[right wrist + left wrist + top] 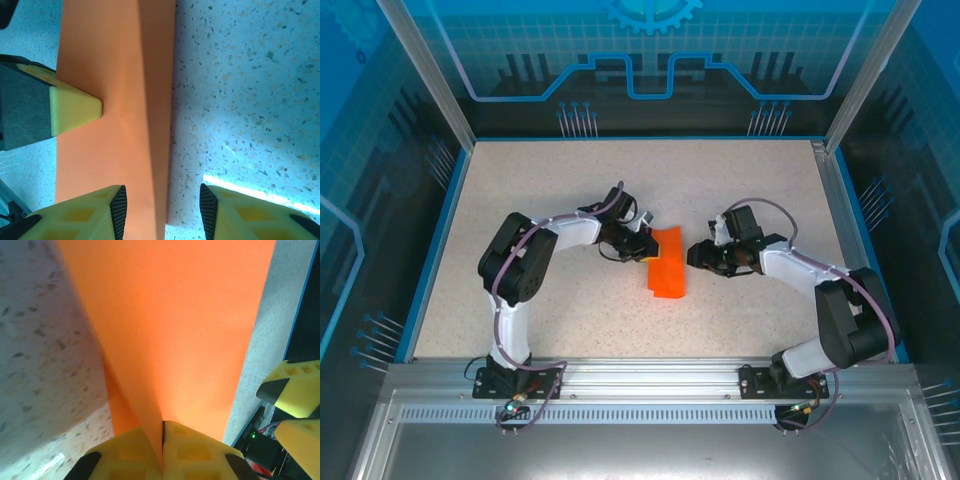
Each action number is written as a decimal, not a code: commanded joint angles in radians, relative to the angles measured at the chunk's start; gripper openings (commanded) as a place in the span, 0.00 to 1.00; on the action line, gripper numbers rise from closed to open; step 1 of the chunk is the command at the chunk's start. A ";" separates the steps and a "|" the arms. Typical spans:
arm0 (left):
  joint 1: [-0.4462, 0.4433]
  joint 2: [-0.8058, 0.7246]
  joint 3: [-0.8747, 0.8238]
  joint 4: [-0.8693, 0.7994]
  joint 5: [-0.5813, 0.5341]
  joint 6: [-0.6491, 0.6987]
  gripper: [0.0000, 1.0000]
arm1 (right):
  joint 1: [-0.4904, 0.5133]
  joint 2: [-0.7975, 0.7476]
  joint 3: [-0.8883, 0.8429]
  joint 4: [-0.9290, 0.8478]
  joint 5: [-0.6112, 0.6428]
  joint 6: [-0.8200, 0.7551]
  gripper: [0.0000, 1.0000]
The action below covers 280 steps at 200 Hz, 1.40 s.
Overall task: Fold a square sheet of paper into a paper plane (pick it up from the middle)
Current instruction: Fold the triangle a second time at the center of the table.
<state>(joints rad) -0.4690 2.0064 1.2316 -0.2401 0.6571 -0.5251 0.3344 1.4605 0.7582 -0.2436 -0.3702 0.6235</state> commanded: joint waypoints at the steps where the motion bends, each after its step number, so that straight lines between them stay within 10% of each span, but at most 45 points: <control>1: 0.003 -0.036 0.036 -0.093 0.042 0.076 0.07 | 0.037 -0.040 -0.020 0.032 0.015 -0.021 0.50; 67: 0.000 -0.045 0.084 -0.046 0.124 0.038 0.07 | 0.071 -0.054 -0.005 -0.043 0.139 0.004 0.51; 211: -0.069 -0.160 0.425 -0.688 -0.294 0.325 0.07 | 0.064 -0.181 -0.046 -0.045 0.234 0.042 0.53; 280: -0.102 -0.062 0.350 -0.495 -0.224 0.185 0.07 | 0.066 -0.187 -0.051 -0.040 0.227 0.045 0.54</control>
<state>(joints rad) -0.5625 1.8999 1.6276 -0.8223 0.3977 -0.2611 0.3946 1.2854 0.7189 -0.2863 -0.1524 0.6556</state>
